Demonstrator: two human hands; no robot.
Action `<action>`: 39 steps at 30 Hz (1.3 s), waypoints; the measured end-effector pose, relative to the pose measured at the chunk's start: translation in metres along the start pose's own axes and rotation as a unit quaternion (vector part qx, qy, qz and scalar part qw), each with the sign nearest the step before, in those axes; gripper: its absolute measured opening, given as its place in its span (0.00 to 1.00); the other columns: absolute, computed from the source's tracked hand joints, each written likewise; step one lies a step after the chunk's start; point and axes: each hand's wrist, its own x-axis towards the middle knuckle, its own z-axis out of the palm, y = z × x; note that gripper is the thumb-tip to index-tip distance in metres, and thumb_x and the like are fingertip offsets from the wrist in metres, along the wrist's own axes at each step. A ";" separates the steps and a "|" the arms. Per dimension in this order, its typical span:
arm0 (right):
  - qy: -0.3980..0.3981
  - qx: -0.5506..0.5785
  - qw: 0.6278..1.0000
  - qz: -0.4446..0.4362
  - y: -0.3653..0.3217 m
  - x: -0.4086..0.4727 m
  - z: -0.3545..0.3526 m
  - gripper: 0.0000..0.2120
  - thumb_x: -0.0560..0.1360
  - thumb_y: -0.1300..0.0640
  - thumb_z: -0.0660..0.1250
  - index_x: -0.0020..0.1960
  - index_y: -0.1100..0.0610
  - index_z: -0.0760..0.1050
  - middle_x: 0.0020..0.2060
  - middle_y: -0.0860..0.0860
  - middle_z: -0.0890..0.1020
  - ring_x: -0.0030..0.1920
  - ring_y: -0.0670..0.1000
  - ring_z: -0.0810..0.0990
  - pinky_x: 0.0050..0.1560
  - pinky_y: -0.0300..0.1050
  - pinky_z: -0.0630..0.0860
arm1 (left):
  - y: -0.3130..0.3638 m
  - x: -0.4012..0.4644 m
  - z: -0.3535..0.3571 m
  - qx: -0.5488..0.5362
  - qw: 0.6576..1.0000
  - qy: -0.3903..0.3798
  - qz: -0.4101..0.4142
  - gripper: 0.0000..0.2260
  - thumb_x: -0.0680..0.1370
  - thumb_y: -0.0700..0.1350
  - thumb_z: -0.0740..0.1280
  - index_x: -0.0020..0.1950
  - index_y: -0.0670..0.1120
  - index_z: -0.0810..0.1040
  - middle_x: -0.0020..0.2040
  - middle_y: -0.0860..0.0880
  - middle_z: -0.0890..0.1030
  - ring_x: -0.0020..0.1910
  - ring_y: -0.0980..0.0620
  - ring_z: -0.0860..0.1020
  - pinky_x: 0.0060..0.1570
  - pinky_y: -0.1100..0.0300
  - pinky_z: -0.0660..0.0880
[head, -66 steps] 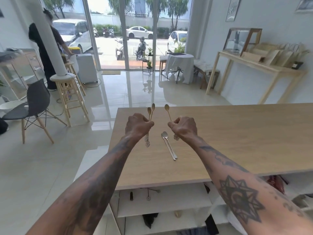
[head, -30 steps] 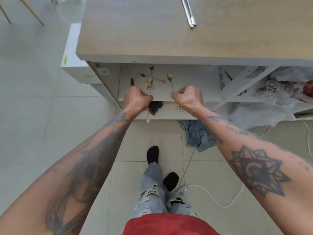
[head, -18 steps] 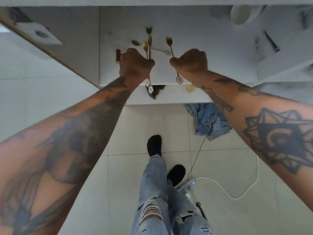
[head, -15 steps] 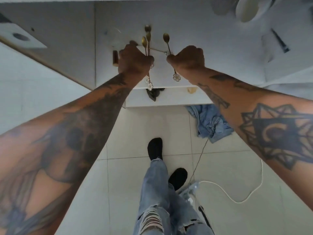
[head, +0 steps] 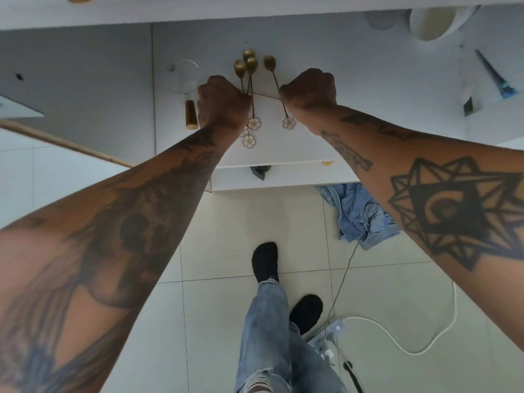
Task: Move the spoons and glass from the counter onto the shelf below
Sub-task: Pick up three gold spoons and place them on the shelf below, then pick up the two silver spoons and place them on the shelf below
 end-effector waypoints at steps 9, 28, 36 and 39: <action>-0.008 -0.048 0.998 -0.032 -0.011 -0.018 -0.039 0.16 0.72 0.57 0.61 0.28 0.56 0.61 0.28 0.51 0.67 0.31 0.54 0.69 0.28 0.37 0.59 | 0.007 -0.021 -0.031 -0.040 0.999 0.021 0.017 0.16 0.81 0.43 0.59 0.60 0.38 0.81 0.60 0.40 0.83 0.60 0.42 0.80 0.56 0.60 0.72; 0.052 0.091 0.994 0.032 0.048 -0.243 -0.251 0.11 0.76 0.51 0.65 0.52 0.55 0.82 0.51 0.54 0.85 0.48 0.54 0.80 0.44 0.42 0.72 | 0.004 -0.248 -0.215 -0.079 0.991 -0.031 0.100 0.08 0.77 0.49 0.69 0.49 0.49 0.87 0.46 0.52 0.88 0.45 0.54 0.84 0.48 0.58 0.81; 0.126 0.108 0.986 -0.029 0.010 -0.238 -0.356 0.12 0.76 0.49 0.66 0.47 0.57 0.82 0.45 0.56 0.85 0.47 0.58 0.82 0.42 0.45 0.72 | 0.068 -0.245 -0.312 -0.141 0.977 0.003 0.161 0.09 0.77 0.50 0.71 0.51 0.47 0.87 0.41 0.53 0.85 0.39 0.57 0.82 0.43 0.63 0.79; 0.137 0.124 0.981 -0.050 -0.020 -0.222 -0.376 0.11 0.75 0.49 0.67 0.45 0.56 0.83 0.44 0.55 0.86 0.46 0.57 0.82 0.41 0.42 0.69 | 0.100 -0.225 -0.332 -0.169 0.972 0.012 0.163 0.09 0.77 0.48 0.70 0.50 0.45 0.86 0.42 0.48 0.86 0.36 0.52 0.82 0.40 0.61 0.79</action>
